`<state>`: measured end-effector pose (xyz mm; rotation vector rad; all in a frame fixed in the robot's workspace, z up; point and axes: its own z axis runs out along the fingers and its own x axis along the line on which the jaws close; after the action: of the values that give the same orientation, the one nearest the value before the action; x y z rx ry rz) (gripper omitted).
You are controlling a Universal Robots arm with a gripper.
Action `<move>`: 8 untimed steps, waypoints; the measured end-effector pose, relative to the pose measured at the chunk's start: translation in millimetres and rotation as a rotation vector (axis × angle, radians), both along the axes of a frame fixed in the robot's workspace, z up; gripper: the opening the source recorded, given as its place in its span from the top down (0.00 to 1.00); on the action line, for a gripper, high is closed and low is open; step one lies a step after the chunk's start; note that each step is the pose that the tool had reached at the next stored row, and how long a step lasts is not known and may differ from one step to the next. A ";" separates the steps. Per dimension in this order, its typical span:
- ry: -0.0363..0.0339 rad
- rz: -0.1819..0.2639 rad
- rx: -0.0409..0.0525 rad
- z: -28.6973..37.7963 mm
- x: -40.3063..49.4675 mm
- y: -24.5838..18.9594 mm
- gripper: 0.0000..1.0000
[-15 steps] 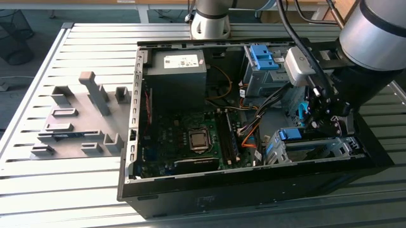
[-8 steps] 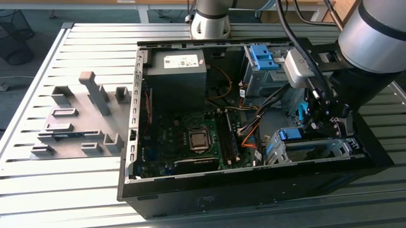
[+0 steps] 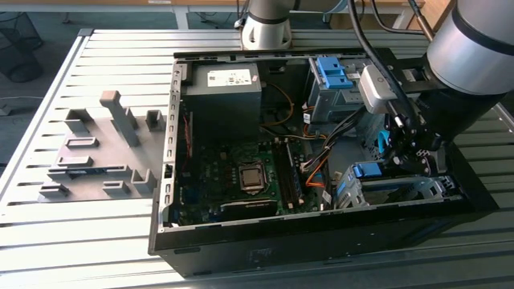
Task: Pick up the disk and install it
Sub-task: 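Insert the second disk wire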
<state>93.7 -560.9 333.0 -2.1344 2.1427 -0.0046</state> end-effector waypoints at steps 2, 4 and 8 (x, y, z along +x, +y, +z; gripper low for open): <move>0.0000 0.000 0.0001 -0.2 0.2 0.0 0.84; 0.0000 0.000 0.0001 -0.3 0.4 0.0 0.84; 0.0000 0.000 0.0003 -1.3 0.7 0.0 0.84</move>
<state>94.3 -560.9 331.6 -2.1343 2.1425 -0.0043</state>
